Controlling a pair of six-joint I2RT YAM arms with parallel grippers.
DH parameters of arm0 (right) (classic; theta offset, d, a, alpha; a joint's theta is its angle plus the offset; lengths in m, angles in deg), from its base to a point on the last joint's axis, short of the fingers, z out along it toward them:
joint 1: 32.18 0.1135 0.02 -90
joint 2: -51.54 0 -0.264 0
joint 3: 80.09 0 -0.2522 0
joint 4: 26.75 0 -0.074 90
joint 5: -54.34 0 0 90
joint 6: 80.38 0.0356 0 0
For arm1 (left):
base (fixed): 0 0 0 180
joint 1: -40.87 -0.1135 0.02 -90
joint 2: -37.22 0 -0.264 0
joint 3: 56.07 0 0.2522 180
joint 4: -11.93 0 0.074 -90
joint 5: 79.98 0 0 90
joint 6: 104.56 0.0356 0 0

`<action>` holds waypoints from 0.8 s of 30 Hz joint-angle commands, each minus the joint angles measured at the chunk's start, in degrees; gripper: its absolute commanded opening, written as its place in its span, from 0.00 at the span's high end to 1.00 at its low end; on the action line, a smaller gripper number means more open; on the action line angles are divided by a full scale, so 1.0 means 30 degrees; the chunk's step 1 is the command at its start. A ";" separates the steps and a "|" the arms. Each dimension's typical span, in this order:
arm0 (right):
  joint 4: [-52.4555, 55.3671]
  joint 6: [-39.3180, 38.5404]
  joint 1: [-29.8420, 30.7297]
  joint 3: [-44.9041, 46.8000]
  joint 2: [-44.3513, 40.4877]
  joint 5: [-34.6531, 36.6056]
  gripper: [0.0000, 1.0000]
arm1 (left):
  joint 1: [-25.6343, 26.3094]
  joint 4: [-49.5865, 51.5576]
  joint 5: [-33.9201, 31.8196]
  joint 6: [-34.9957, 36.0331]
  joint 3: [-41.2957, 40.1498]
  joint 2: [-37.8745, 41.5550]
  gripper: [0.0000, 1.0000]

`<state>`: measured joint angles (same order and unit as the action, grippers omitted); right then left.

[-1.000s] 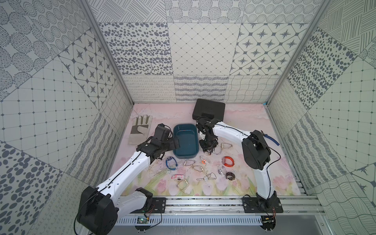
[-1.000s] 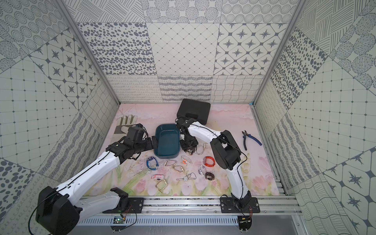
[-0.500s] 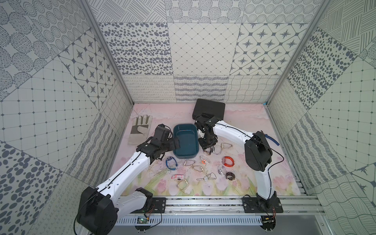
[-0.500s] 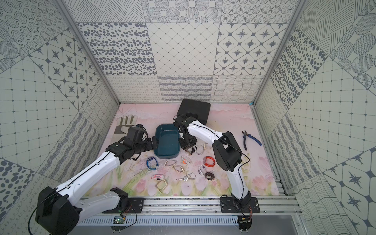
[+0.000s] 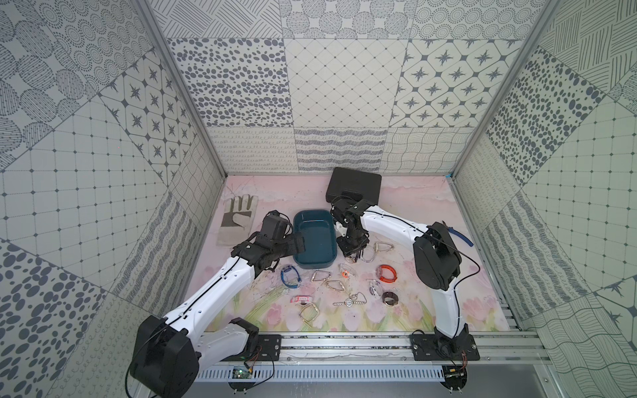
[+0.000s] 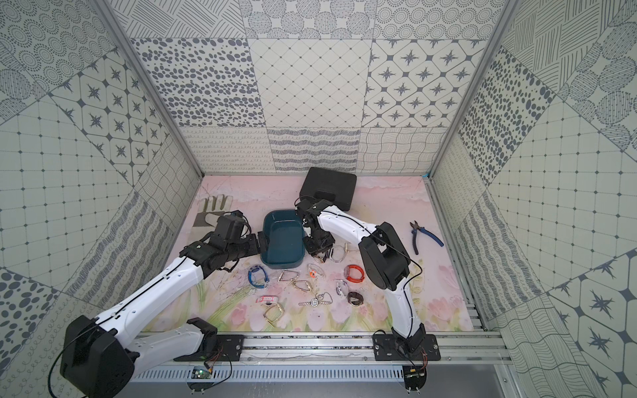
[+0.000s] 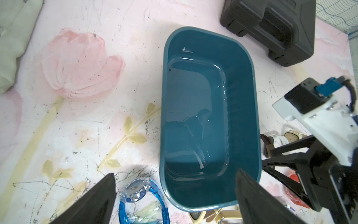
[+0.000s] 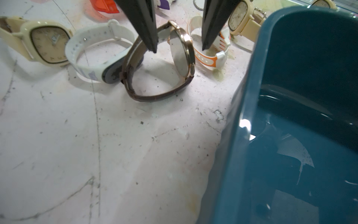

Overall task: Put the watch into the storage box
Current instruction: Pick up the watch at the center of the board.

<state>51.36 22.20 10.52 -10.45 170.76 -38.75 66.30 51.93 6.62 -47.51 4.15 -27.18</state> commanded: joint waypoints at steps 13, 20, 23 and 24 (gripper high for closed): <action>-0.0850 -0.0850 0.0355 0.0835 0.0691 -0.0331 0.61 | 0.0007 -0.0747 -0.0014 0.0085 0.0022 -0.0083 0.01; -0.1025 -0.1001 0.0356 0.1184 0.0689 -0.0400 0.66 | 0.0027 -0.0748 -0.0019 0.0127 0.0001 -0.0066 0.01; -0.1093 -0.1021 0.0355 0.1261 0.0663 -0.0375 0.66 | 0.0003 -0.0719 -0.0016 0.0129 0.0008 -0.0015 0.01; -0.1092 -0.1027 0.0350 0.1261 0.0676 -0.0378 0.66 | 0.0015 -0.0717 -0.0039 0.0116 -0.0005 -0.0008 0.01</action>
<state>49.00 19.59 11.26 -7.04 170.85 -39.67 66.30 51.77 6.60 -47.49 4.13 -27.31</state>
